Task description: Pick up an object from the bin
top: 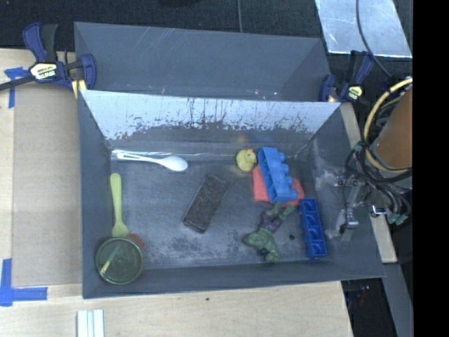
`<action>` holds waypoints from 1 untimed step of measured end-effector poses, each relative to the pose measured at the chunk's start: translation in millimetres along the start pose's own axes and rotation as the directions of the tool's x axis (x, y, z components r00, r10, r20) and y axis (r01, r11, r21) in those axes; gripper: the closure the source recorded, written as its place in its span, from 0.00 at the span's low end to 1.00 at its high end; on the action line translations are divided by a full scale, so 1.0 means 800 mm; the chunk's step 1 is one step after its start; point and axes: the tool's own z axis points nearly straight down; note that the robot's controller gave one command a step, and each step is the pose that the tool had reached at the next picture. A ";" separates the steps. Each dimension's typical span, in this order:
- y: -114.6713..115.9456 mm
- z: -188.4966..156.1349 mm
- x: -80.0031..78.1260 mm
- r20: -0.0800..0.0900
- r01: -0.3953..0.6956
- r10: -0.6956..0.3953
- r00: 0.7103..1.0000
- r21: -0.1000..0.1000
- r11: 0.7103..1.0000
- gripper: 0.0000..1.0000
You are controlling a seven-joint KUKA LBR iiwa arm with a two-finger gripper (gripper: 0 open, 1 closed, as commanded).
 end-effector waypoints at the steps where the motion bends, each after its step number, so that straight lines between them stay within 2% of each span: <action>1: 0.001 -0.006 -0.002 0.009 0.004 -0.004 1.000 0.002 1.000 0.00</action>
Offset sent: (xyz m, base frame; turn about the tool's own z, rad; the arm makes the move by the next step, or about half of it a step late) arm 0.0262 -0.0096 -0.1223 -0.5573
